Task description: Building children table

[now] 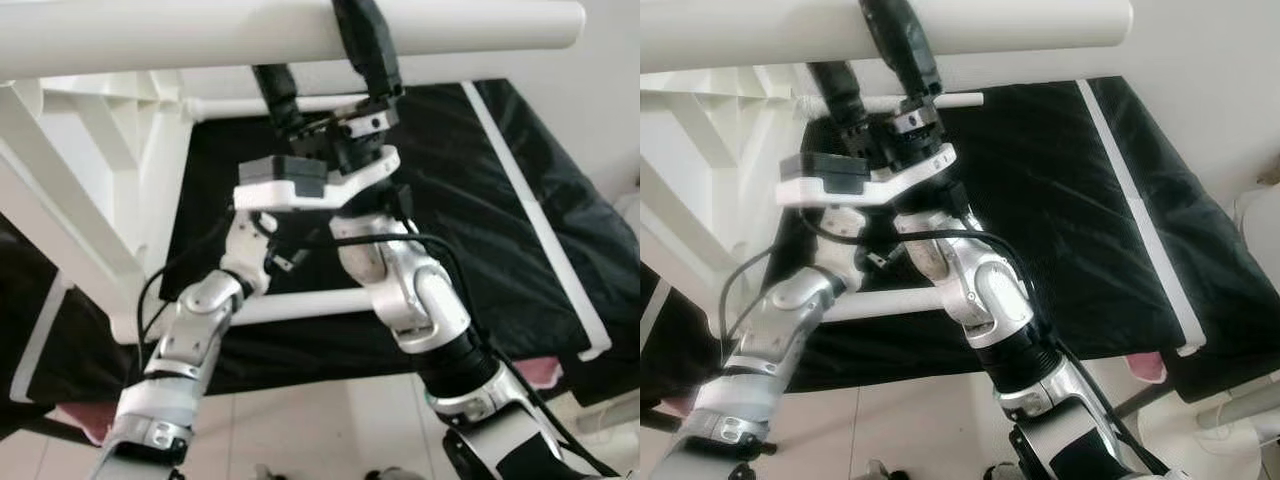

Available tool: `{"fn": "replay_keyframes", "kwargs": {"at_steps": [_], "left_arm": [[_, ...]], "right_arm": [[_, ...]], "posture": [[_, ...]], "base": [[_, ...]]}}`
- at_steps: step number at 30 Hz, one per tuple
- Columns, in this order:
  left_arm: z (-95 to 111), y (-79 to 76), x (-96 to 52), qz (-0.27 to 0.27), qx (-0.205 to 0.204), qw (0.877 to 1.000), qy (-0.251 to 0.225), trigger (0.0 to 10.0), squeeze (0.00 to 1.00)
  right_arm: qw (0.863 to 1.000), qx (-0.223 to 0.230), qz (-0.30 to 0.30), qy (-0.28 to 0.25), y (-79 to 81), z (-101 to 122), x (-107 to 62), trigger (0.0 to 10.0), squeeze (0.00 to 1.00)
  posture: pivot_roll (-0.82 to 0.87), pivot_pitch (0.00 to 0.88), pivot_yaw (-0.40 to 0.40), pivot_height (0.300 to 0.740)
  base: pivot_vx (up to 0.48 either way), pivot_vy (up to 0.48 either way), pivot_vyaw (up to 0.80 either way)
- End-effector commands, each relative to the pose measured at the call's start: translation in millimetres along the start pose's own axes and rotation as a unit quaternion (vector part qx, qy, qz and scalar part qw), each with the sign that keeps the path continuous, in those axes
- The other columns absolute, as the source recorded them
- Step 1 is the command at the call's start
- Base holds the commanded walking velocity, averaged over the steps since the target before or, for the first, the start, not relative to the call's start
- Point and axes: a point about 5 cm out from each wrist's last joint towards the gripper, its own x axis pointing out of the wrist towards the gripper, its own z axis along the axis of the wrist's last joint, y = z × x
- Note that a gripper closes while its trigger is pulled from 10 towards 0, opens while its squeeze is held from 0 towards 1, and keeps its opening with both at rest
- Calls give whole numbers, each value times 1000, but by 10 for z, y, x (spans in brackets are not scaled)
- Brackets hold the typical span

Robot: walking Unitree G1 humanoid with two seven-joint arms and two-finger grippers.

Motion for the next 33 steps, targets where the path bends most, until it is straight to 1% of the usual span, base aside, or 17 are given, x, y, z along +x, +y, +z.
{"fn": "replay_keyframes", "kwargs": {"at_steps": [1, 8, 12, 15, 18, 19, 20, 21, 23, 24, 25, 27, 28, 29, 31, 32, 33], "left_arm": [[-39, -21, 18, -27, 0, 1000, 8, 10000, 0], [-40, -57, 88, -28, -3, 1000, 6, 10000, 0], [-73, -79, 115, -23, -11, 1000, 11, 10000, 0], [-110, -25, 138, 2, -27, 999, 23, 10000, 0], [-131, 52, 140, 25, -39, 998, 30, 10000, 0], [-141, 104, 130, 39, -47, 998, 31, 10000, 0], [-141, 104, 130, 39, -47, 998, 31, 10000, 0], [-154, 158, 120, 54, -55, 997, 33, 10000, 0], [-166, 206, 107, 66, -64, 995, 34, 10000, 0], [-195, 300, 76, 91, -70, 993, 40, 10000, 0], [-220, 379, 43, 112, -76, 990, 45, 10000, 0], [-236, 428, 21, 124, -80, 988, 48, 10000, 0], [-258, 522, -18, 153, -82, 983, 55, 10000, 0], [-258, 522, -18, 153, -82, 983, 55, 10000, 0], [-321, 687, -105, 208, -85, 971, 80, 10000, 0], [-343, 735, -135, 225, -85, 967, 89, 10000, 0], [-343, 735, -135, 225, -85, 967, 89, 10000, 0]], "right_arm": [[999, 19, -31, -17, -22, 117, 48, 10000, 0], [999, 12, -44, -27, -15, 179, 87, 10000, 0], [998, 5, -48, -36, -7, 224, 168, 10000, 0], [999, 4, -41, -34, 11, 241, 270, 10000, 0], [999, 7, -36, -25, 4, 222, 311, 10000, 0], [999, 3, -30, -23, 3, 209, 320, 7333, 0], [999, 3, -30, -23, 3, 209, 320, 7333, 0], [999, 1, -25, -19, -3, 194, 325, 3608, 0], [1000, 0, -19, -14, -2, 178, 327, 3608, 0], [1000, 0, -12, -6, -15, 142, 321, 0, 0], [1000, -2, -8, 3, -33, 109, 313, 0, 0], [1000, -4, -6, 9, -44, 87, 309, 0, 0], [1000, -3, -4, 23, -86, 39, 303, 0, 0], [1000, -3, -4, 23, -86, 39, 303, 0, 0], [999, -1, 0, 43, -185, -41, 313, 0, 0], [999, 1, 3, 49, -217, -64, 318, 0, 0], [999, 1, 3, 49, -217, -64, 318, 0, 0]], "posture": [[-30, 132, 83, 740], [-32, 135, 84, 740], [-35, 136, 86, 740], [-39, 135, 89, 740], [-40, 134, 89, 740], [-41, 134, 89, 740], [-41, 134, 89, 740], [-42, 133, 89, 740], [-43, 133, 90, 740], [-44, 132, 90, 740], [-47, 131, 91, 740], [-47, 131, 91, 740], [-48, 132, 92, 740], [-48, 132, 92, 740], [-59, 132, 99, 740], [-59, 132, 99, 740], [-59, 132, 99, 740]], "base": [[0, 0, 0], [0, 0, 0], [0, 0, 0], [0, 0, 0], [0, 0, 0], [0, 0, 0], [0, 0, 0], [0, 0, 0], [0, 0, 0], [0, 0, 0], [0, 0, 0], [0, 0, 0], [0, 0, 0], [0, 0, 0], [0, 0, 0], [0, 0, 0], [0, 0, 0]]}}
